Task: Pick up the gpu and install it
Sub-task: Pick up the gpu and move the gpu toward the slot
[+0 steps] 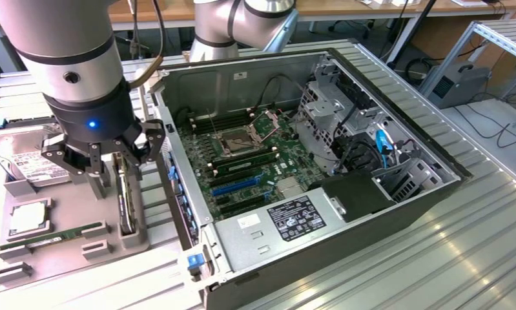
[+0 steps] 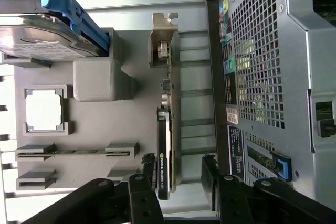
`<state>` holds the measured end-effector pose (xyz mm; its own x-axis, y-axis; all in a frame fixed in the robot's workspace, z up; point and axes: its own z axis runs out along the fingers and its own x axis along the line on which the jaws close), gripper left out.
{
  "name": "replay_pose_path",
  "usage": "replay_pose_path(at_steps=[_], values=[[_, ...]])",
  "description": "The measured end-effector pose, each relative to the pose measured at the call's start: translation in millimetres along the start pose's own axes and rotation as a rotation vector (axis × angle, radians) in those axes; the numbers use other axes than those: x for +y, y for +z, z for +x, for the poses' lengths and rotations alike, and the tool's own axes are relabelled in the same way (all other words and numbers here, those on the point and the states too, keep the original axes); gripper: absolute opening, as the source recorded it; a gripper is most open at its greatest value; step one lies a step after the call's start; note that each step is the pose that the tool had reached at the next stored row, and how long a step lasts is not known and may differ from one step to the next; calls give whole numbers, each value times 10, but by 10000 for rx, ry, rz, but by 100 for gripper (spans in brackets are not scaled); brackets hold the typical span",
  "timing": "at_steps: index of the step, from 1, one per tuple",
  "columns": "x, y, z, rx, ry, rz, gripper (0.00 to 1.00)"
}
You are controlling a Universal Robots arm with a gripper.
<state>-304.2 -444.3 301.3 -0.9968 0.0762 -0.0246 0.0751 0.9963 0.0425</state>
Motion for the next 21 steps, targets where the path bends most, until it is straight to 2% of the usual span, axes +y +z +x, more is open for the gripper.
replay_pose_path(at_steps=[21], values=[[-2, 54, 1, 0, 0, -1, 48]])
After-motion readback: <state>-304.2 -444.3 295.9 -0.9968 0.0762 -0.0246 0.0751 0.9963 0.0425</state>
